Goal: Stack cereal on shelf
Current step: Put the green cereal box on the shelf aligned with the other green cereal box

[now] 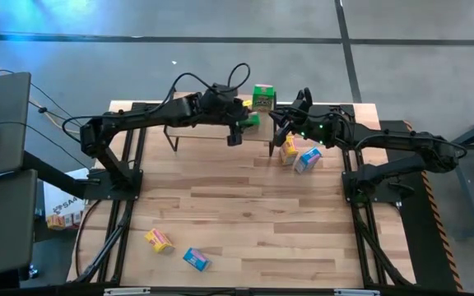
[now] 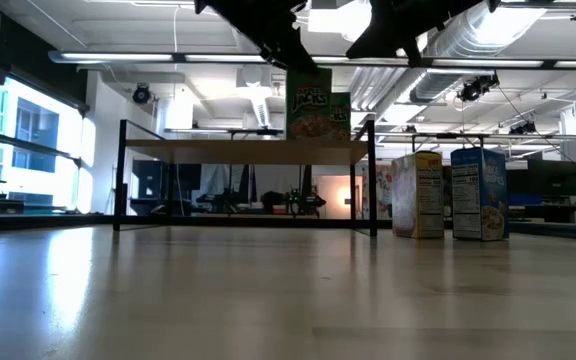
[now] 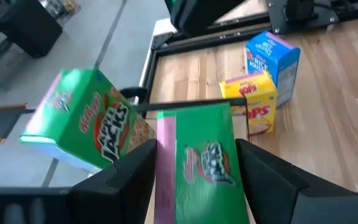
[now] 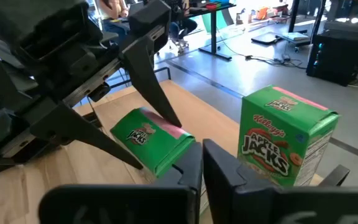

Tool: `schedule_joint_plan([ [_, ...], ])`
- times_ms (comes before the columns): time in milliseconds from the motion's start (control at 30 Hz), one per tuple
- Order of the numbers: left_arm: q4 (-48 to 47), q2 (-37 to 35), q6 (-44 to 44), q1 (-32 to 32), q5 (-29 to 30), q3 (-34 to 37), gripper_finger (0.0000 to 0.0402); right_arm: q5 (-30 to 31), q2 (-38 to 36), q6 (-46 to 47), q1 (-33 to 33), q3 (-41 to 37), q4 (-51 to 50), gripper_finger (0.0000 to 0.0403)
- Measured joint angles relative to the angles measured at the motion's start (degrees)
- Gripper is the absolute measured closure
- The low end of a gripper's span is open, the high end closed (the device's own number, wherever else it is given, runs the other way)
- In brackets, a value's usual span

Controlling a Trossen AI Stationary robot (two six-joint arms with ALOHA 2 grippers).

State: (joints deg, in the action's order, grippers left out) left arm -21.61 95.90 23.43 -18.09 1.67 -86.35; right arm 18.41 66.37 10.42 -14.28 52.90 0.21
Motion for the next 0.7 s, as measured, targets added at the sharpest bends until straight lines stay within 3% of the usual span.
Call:
schedule_joint_plan([
  [367, 3.3, -0.3, 1.9, 0.0, 0.1, 0.0, 0.0194, 0.0, 0.0, -0.4, 0.0, 0.0, 0.0, 0.04],
  [533, 3.9, -3.6, 4.1, 0.3, 0.4, 0.0, 0.0195, -0.5, -0.3, -1.7, 0.0, 0.0, -0.1, 0.0402],
  [700, 3.8, -11.1, -4.2, 0.7, 0.9, 0.0, 0.0232, -0.5, -3.1, -2.9, -0.2, 0.0, -0.6, 0.0402],
])
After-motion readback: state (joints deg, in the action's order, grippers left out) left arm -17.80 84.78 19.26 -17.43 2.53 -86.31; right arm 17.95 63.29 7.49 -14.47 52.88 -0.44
